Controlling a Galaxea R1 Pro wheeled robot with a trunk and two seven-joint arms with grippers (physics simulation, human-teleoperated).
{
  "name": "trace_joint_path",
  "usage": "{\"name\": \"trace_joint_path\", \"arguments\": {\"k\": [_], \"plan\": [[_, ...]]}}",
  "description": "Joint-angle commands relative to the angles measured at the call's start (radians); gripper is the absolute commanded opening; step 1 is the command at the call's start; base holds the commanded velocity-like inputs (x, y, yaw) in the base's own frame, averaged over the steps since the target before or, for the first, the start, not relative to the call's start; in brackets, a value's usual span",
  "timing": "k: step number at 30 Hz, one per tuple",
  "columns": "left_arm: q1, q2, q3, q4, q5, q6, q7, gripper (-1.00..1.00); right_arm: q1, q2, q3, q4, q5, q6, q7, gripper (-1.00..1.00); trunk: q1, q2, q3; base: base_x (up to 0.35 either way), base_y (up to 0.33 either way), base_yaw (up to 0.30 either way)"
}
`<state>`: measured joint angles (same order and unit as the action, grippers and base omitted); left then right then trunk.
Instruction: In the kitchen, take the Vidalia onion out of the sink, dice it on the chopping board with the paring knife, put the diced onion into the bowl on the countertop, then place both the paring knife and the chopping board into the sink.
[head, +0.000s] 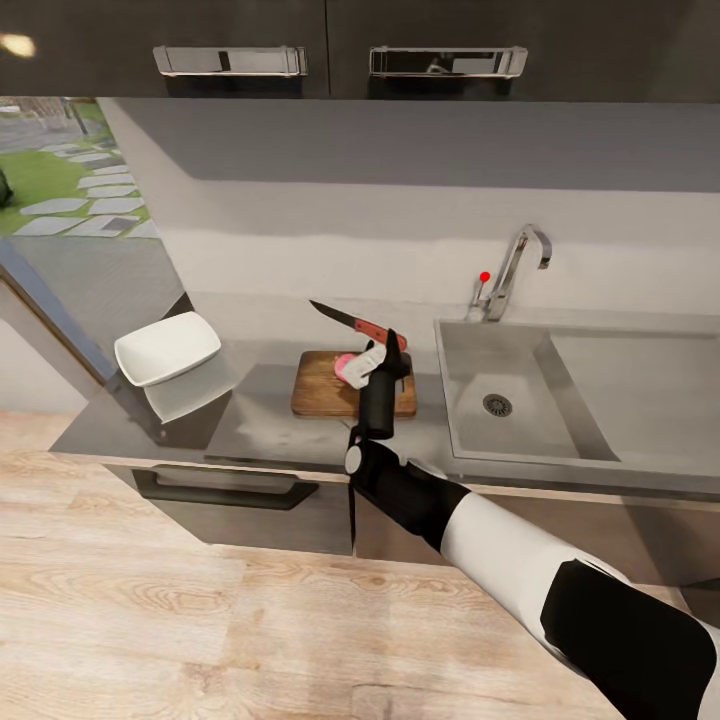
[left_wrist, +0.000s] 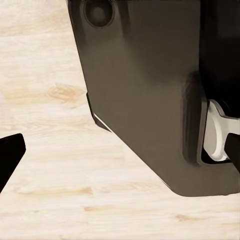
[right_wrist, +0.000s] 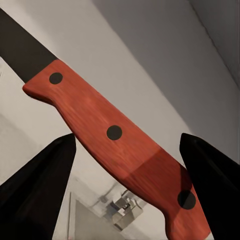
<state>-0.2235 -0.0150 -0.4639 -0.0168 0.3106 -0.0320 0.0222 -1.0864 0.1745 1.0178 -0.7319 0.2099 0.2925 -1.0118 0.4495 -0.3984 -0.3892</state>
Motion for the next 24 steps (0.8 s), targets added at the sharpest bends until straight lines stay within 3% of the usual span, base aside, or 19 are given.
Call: {"name": "trace_joint_path", "arguments": {"k": [1, 20, 24], "plan": [[-0.001, 0.0, -0.009, 0.0, 0.009, -0.003, 0.002, 1.0, -0.001, 0.0, 0.007, 0.0, 0.002, 0.011, -0.007, -1.0, 0.0, -0.002, -0.001, 0.0, 0.0, 0.0], [-0.001, 0.0, -0.01, -0.001, 0.009, -0.003, 0.002, 1.0, 0.002, 0.0, 0.016, 0.006, -0.001, 0.08, -0.017, -1.0, 0.0, -0.002, -0.001, 0.0, 0.0, 0.0], [-0.001, 0.0, -0.011, 0.0, 0.009, -0.003, 0.002, 1.0, 0.04, 0.0, 0.016, 0.009, -0.002, 0.083, -0.013, -1.0, 0.0, -0.002, -0.001, 0.0, 0.0, 0.0]]}}
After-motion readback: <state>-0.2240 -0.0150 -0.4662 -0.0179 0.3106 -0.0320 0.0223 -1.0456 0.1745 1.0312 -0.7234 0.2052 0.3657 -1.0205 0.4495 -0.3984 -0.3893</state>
